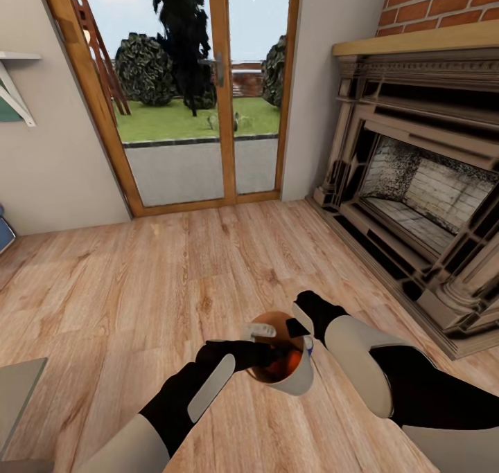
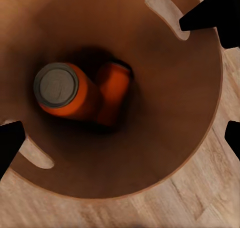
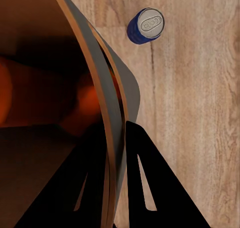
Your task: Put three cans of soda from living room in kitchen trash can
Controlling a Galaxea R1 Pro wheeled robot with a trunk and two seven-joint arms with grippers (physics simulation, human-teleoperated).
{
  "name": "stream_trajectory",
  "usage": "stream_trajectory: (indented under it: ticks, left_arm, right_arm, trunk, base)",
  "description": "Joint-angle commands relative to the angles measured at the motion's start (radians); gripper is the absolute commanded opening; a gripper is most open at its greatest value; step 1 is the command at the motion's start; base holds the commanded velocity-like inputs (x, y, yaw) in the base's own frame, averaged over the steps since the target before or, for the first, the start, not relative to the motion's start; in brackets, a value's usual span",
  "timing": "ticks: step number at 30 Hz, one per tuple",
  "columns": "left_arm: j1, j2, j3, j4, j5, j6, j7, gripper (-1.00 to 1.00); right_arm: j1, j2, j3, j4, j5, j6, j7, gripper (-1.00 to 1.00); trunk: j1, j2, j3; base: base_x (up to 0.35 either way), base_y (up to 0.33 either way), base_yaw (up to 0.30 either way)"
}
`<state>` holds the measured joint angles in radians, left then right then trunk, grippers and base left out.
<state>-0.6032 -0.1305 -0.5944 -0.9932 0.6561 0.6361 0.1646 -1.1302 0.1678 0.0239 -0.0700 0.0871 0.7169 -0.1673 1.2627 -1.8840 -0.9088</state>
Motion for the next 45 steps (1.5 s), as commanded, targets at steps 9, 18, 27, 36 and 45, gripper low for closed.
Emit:
stream_trajectory:
  ticks: [9,18,27,36,45]
  left_arm:
    - [0.002,0.006,0.007,-0.090,0.003,0.028,0.001,1.00]
    - [0.001,0.025,0.012,-0.117,0.003,0.044,0.001,1.00]
    - [0.000,0.055,0.017,-0.119,0.004,0.046,0.000,1.00]
    - [0.000,0.090,0.018,-0.118,0.006,0.047,-0.006,1.00]
    - [0.000,0.103,0.018,-0.108,0.004,0.047,-0.005,1.00]
  right_arm:
    - [-0.001,-0.035,-0.004,-0.011,-0.003,0.002,0.006,-1.00]
    - [-0.002,-0.097,-0.062,-0.014,-0.005,0.009,0.018,-1.00]
    - [-0.002,-0.177,-0.101,-0.015,-0.003,0.020,0.167,-1.00]
    - [-0.002,-0.231,-0.103,-0.015,-0.001,0.022,0.282,-1.00]
    - [-0.002,-0.267,-0.093,-0.015,0.008,0.023,0.390,-1.00]
  trunk:
    - [0.000,0.000,0.000]
    - [0.000,0.000,0.000]
    - [0.000,0.000,0.000]
    - [0.000,0.000,0.000]
    - [0.000,0.000,0.000]
  base:
    - [0.000,0.000,0.000]
    - [0.000,0.000,0.000]
    - [0.000,0.000,0.000]
    - [0.000,0.000,0.000]
    - [0.000,0.000,0.000]
